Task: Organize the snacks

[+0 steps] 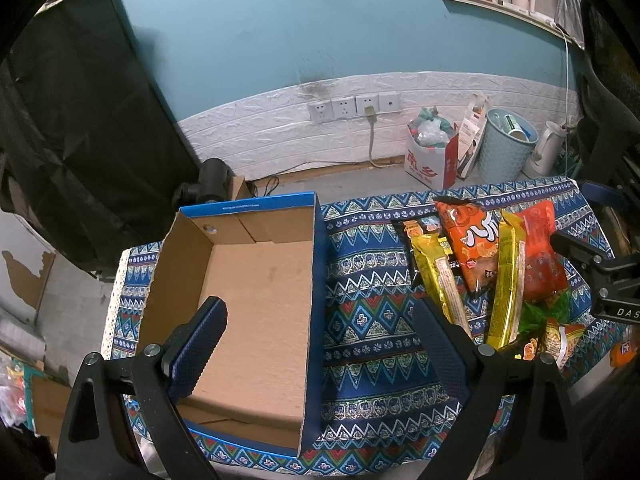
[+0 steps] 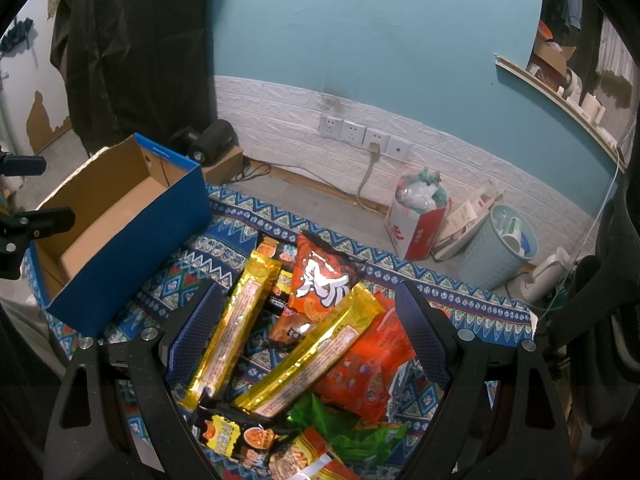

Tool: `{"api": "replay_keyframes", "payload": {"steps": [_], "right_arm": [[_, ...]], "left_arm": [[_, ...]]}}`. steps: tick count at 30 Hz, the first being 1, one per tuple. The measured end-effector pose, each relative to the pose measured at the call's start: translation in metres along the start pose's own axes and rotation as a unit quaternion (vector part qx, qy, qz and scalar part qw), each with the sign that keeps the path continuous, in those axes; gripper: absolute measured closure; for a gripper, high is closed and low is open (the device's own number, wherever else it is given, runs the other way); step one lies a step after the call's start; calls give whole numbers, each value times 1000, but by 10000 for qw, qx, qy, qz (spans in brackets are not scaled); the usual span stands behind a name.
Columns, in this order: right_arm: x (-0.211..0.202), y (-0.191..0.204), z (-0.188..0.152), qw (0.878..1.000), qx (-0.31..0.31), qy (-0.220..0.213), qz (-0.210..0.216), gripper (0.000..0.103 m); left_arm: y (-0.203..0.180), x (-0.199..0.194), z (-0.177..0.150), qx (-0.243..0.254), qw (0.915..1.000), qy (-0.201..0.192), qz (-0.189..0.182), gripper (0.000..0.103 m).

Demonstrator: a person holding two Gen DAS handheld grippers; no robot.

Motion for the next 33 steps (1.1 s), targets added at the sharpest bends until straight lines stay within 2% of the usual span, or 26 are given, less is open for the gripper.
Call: {"api": "replay_keyframes", "payload": {"steps": [33], "right_arm": [[2, -7, -3, 9999, -10, 124, -72, 17]], "left_arm": [[-4, 6, 2, 42, 9999, 97, -44, 8]]}}
Point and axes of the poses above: each gripper's, at about its wrist camera, not at the fingertips, and x roughly the way its jaws point, y to its left, z to its top, the point moved 1 cm from there along x, roughly the way its jaws point, and after that the axes turned 9 degrees about y, right-handed, at the moved point
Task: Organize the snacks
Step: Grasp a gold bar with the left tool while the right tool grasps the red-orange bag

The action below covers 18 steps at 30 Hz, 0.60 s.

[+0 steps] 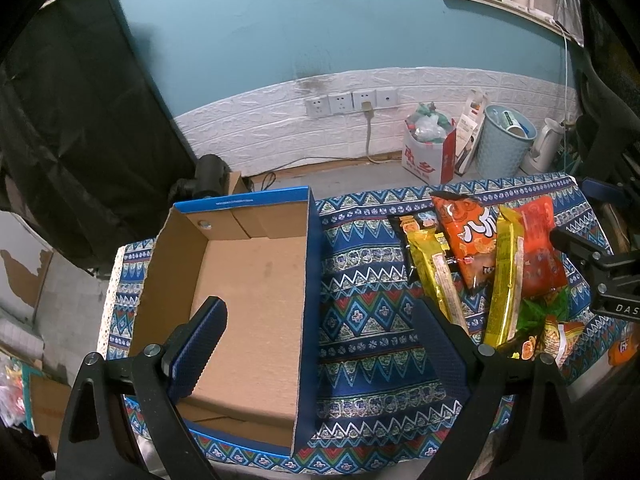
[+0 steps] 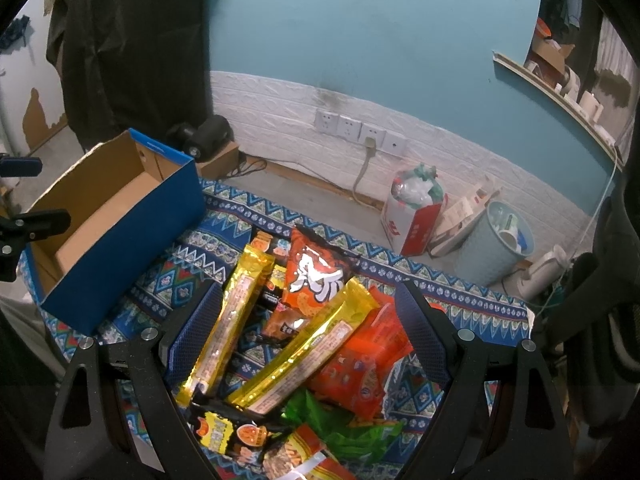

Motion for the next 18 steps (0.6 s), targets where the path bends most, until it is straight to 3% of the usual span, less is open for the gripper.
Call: {"api": "replay_keyframes", "payload": {"steps": [18], "right_arm": [[6, -16, -6, 9998, 159, 106, -107, 17]], "left_arm": [[-22, 8, 9, 180, 9998, 108, -32, 8]]}}
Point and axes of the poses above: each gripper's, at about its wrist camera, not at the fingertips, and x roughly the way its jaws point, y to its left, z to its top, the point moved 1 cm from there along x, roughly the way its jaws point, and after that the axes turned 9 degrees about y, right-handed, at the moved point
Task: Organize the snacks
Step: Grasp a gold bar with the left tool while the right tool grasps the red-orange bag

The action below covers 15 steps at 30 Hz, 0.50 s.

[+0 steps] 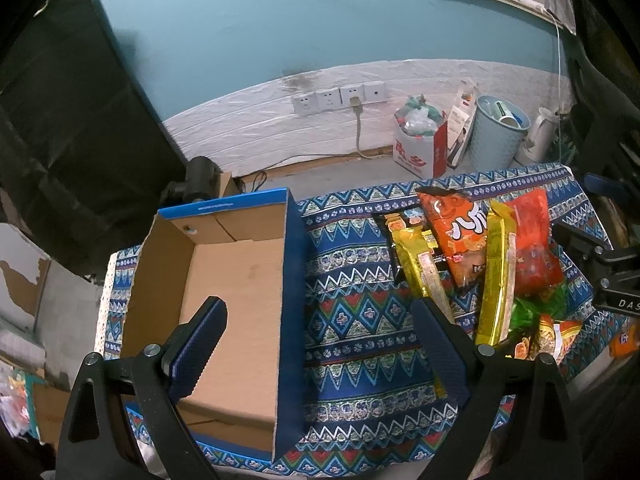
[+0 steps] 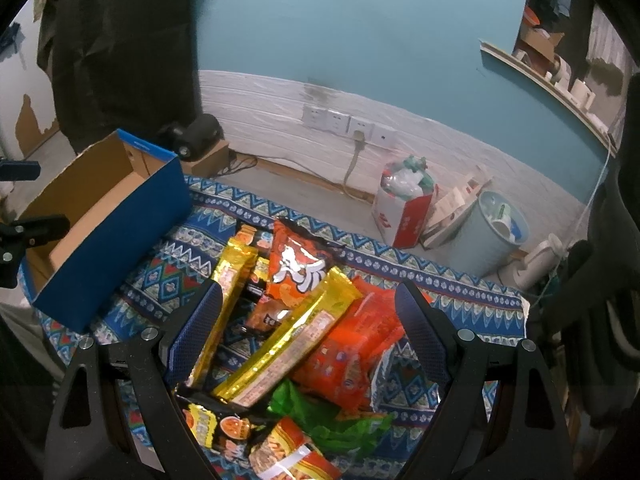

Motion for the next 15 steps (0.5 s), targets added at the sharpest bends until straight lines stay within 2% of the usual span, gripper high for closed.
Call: {"api": "replay_keyframes", "payload": {"steps": [4, 8, 15], "right_arm": [[11, -12, -4, 9995, 156, 235, -168, 17], [28, -28, -10, 9976, 355, 514, -295, 17], [52, -53, -22, 9931, 684, 920, -261, 17]], "left_arm": [[-7, 10, 3, 41, 9998, 166, -105, 8], [-22, 25, 4, 221, 9993, 311, -16, 8], [-38, 58, 11, 248, 9968, 735, -187, 8]]}}
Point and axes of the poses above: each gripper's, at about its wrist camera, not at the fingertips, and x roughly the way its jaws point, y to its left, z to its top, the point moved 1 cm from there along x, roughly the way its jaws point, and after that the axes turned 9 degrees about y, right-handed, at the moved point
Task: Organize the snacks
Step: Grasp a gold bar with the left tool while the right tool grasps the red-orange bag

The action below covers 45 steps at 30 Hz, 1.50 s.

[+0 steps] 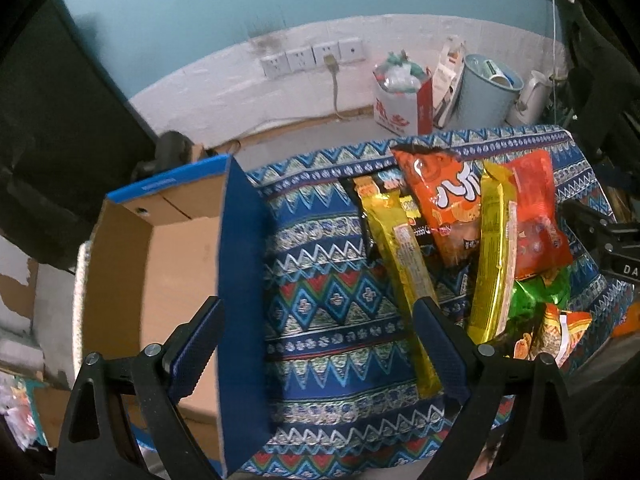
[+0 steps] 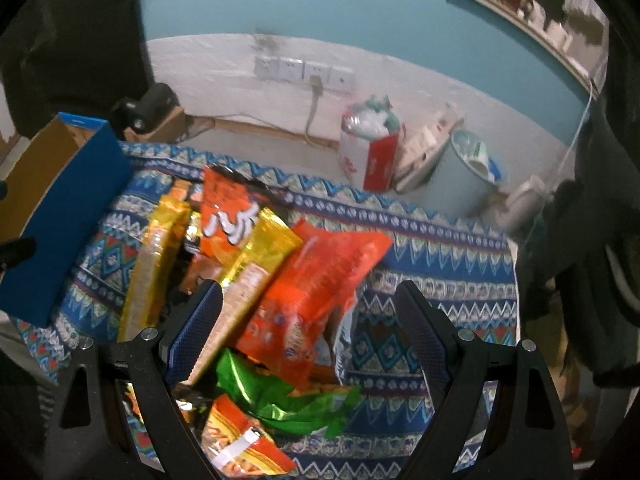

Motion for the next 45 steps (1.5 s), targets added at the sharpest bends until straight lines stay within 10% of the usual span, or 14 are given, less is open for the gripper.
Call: {"api": "replay_keyframes", "payload": {"steps": [26, 30, 36, 45], "right_arm": [[100, -3, -9, 9947, 30, 886, 518, 17], [101, -1, -8, 9950, -65, 794, 610, 40], [92, 1, -8, 9965, -205, 568, 579, 66], [72, -7, -6, 9975, -187, 327, 590, 82]], "left_arm": [[-50, 109, 37, -83, 9933, 1099, -335, 8], [-60, 122, 40, 44, 9921, 1223, -292, 8], [-69, 129, 36, 117, 9897, 1300, -597, 59], [-67, 110, 21, 168, 9911, 1125, -687, 72]]}}
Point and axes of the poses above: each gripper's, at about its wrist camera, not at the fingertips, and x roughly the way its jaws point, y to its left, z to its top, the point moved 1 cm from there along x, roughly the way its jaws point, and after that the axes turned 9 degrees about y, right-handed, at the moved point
